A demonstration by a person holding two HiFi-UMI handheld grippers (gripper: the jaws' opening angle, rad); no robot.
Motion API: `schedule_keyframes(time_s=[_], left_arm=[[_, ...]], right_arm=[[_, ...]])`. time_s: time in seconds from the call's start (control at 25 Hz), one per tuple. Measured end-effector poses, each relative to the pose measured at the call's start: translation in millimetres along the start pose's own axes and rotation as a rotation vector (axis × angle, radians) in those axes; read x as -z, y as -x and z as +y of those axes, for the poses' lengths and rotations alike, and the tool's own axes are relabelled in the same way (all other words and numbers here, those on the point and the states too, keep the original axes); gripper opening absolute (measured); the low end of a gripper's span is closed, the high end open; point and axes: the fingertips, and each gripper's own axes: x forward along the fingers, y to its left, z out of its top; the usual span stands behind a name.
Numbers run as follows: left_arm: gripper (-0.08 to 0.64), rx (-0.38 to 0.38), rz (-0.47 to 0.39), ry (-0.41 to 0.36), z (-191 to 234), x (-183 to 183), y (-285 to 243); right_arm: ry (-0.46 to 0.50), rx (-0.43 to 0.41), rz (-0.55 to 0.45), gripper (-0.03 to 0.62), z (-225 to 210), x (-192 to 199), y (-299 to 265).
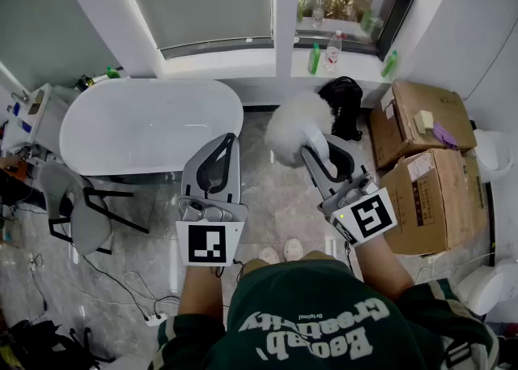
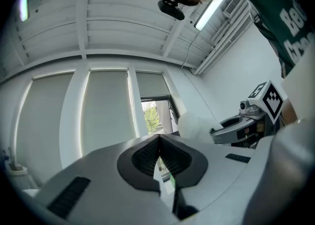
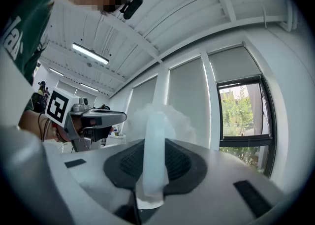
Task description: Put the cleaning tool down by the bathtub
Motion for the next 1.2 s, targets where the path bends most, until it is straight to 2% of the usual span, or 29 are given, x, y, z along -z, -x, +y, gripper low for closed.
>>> schedule_keyframes(time_s=[0.28,0.6,1.04,1.2], left_arm=[[0.009,0.009,-0.017,0.002,-5.3,-5.5,-3.8],[0.009,0.044,-0.022,-0.022,-31.9,-10.2,-9.6],[0.009,0.001,-0.018,0.012,-52.4,-12.6,-16.0],[0.009,0.0,-0.011,-0.001,-65.2,-14.2,-21.3]], right_arm=[[0.004,-0.025,0.003,0.094,2.2,0.4,1.8],[-0.009,-0.049,-0.004,0.094,-4.0,4.4,17.0],[-0.023,-0.061,-0.014,0.094,-22.6,15.3,37.9],[-0.032,-0.063,-0.018,0.094,-30.0,21.2,47.4]])
